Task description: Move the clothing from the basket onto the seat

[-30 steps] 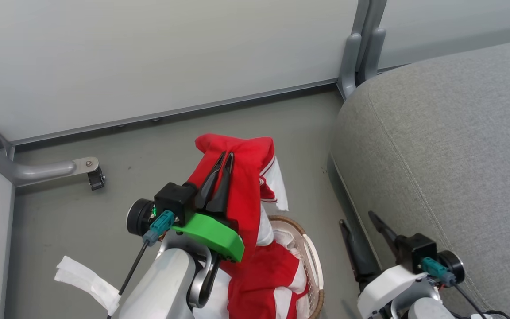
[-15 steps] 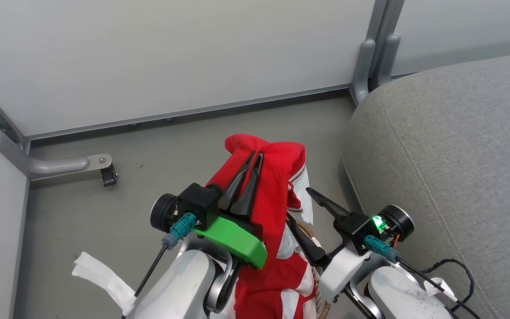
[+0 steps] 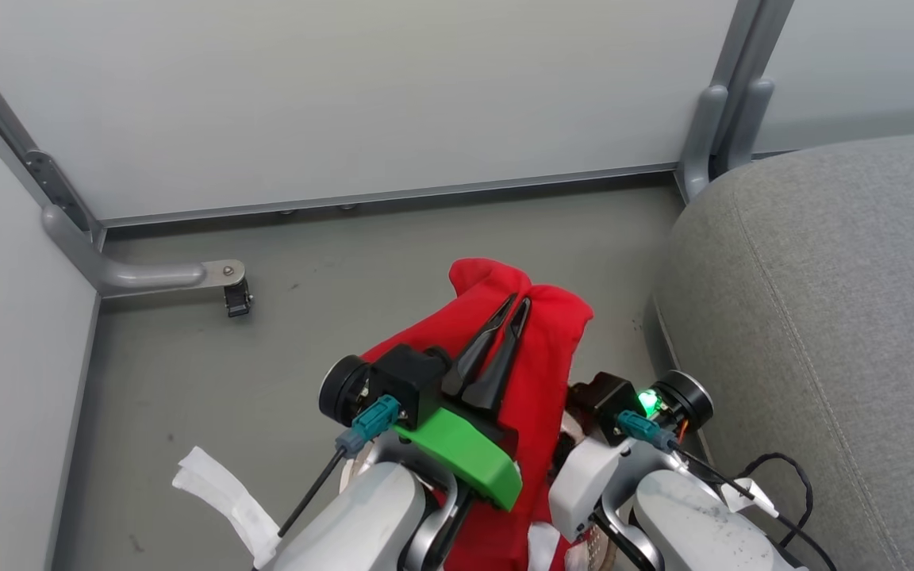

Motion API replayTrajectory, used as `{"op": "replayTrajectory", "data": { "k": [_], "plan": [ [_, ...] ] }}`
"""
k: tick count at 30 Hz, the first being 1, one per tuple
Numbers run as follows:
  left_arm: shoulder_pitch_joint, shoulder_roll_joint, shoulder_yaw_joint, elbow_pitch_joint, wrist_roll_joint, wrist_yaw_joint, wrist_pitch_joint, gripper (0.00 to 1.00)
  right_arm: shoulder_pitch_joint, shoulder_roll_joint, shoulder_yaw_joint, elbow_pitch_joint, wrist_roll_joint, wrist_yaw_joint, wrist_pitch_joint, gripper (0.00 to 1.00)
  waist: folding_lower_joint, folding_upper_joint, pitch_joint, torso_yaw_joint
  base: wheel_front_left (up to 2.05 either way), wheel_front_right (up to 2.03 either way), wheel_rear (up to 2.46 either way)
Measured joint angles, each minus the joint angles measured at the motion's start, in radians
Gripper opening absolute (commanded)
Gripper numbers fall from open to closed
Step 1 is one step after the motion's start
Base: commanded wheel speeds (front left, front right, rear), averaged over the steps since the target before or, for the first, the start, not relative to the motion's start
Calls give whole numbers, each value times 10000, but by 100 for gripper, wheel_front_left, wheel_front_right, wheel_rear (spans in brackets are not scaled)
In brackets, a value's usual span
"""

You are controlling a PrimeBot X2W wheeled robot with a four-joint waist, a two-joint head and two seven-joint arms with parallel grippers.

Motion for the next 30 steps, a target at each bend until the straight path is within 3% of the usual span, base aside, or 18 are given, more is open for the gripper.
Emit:
{"op": "replayTrajectory", "data": {
  "k": [10, 11, 12, 20, 30],
  "plan": [
    [14, -4, 213, 119, 4, 159, -2, 2, 164, 13, -362, -291, 520, 0, 0, 0, 0, 0, -62, -228, 0, 0, 0],
    [26, 0, 276, 127, 33, 198, -2, 42, 251, 17, -470, -359, 554, 0, 0, 0, 0, 0, -67, -300, 0, 0, 0],
    [48, 0, 326, 167, 84, 234, -2, 100, 338, 15, -556, -408, 616, 0, 0, 0, 0, 0, -69, -380, 0, 0, 0],
    [225, -4, 823, 351, 527, 230, -17, 100, 874, -44, -1166, -1104, 842, 0, 2, 0, 0, 0, -11, -1262, 0, 0, 0],
    [370, -6, 1317, 589, 869, 50, -17, 100, 1242, -104, -1804, -1923, 1018, -2, 4, 0, 0, 1, 146, -2966, 0, 0, 0]
  ]
}}
